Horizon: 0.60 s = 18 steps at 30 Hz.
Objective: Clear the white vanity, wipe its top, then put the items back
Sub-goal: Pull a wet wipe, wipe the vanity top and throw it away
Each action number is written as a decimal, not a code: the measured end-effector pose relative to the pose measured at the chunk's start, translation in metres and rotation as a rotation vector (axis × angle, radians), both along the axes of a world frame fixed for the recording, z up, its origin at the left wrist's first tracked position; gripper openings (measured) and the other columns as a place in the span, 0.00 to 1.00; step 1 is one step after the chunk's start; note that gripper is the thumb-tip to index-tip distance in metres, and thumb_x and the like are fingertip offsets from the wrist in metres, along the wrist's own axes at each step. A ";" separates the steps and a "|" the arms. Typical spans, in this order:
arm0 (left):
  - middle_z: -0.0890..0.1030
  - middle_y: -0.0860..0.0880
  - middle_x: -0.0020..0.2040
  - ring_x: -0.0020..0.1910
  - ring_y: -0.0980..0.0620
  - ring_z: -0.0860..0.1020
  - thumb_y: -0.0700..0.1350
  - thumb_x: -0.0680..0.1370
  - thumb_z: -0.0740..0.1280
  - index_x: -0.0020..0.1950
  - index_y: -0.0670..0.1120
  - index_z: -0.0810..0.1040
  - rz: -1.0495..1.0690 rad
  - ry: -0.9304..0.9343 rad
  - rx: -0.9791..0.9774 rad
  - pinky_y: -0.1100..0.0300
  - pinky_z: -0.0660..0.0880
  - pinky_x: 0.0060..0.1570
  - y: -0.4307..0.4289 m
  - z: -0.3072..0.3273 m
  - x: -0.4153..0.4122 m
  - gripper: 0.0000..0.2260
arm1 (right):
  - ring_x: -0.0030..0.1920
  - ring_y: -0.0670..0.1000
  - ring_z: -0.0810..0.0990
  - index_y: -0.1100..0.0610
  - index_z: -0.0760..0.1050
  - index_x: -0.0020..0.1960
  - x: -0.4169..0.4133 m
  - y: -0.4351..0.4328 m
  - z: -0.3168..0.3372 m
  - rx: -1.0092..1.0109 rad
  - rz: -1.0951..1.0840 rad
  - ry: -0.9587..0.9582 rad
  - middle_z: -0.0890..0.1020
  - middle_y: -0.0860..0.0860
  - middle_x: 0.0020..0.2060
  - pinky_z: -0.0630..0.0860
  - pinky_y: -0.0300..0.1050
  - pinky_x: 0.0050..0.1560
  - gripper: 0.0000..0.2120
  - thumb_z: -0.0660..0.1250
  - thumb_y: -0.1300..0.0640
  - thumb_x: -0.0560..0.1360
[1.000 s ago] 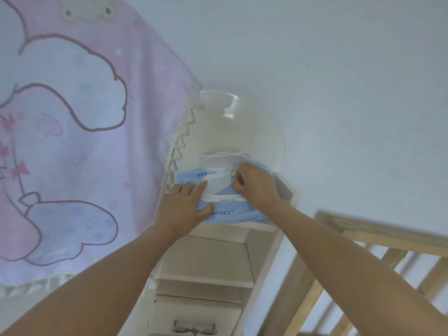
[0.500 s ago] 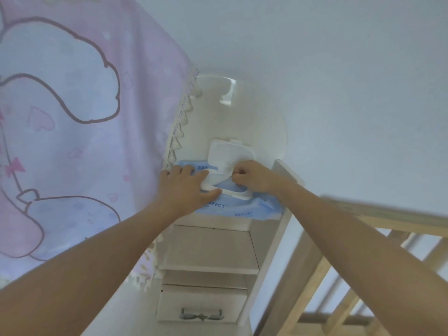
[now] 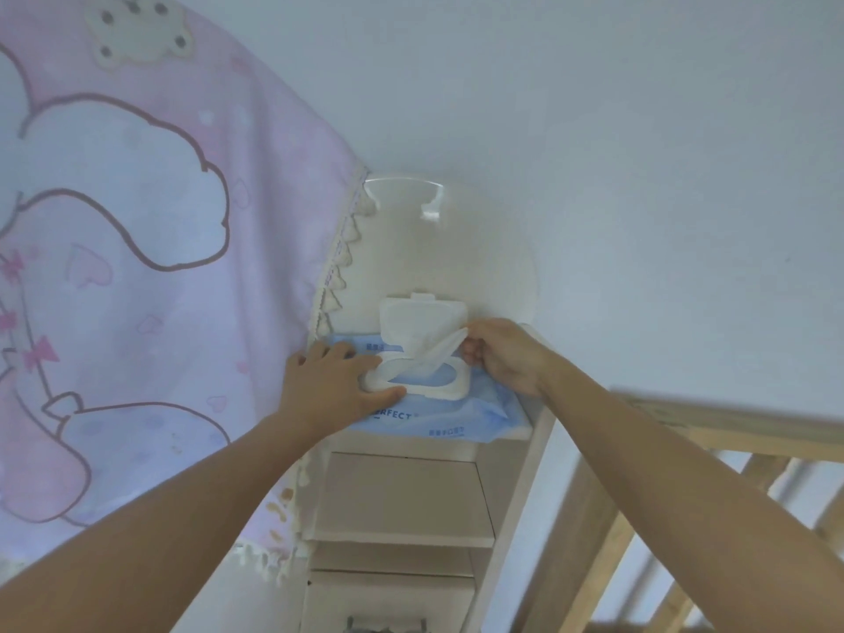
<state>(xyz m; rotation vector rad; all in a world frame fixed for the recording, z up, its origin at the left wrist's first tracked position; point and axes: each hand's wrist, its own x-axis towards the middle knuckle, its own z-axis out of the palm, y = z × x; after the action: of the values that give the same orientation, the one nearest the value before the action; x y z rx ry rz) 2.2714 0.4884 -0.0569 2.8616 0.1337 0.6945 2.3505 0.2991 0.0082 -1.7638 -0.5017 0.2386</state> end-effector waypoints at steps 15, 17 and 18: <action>0.71 0.51 0.63 0.64 0.47 0.64 0.68 0.72 0.56 0.64 0.55 0.72 0.043 0.109 0.028 0.53 0.61 0.61 -0.015 0.008 0.000 0.27 | 0.32 0.51 0.71 0.60 0.68 0.34 -0.041 -0.005 0.062 0.637 -0.313 -0.035 0.74 0.55 0.32 0.68 0.42 0.35 0.15 0.50 0.63 0.77; 0.71 0.52 0.63 0.64 0.47 0.64 0.68 0.71 0.56 0.64 0.56 0.71 0.048 0.102 0.037 0.53 0.61 0.61 -0.014 0.006 0.001 0.27 | 0.32 0.51 0.71 0.60 0.67 0.34 -0.047 -0.012 0.079 0.663 -0.327 -0.091 0.75 0.54 0.32 0.68 0.42 0.35 0.15 0.50 0.62 0.78; 0.71 0.52 0.62 0.64 0.47 0.64 0.69 0.71 0.56 0.64 0.56 0.71 0.049 0.101 0.046 0.53 0.61 0.61 -0.014 0.005 0.001 0.27 | 0.33 0.51 0.71 0.60 0.68 0.35 -0.050 -0.016 0.086 0.653 -0.343 -0.126 0.75 0.54 0.33 0.68 0.43 0.36 0.15 0.50 0.62 0.78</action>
<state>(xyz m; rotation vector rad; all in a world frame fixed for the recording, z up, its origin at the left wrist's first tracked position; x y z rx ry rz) 2.2726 0.4744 -0.0523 2.9471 0.2062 0.5698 2.3002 0.2832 0.0942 -1.1969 -0.3076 -0.2585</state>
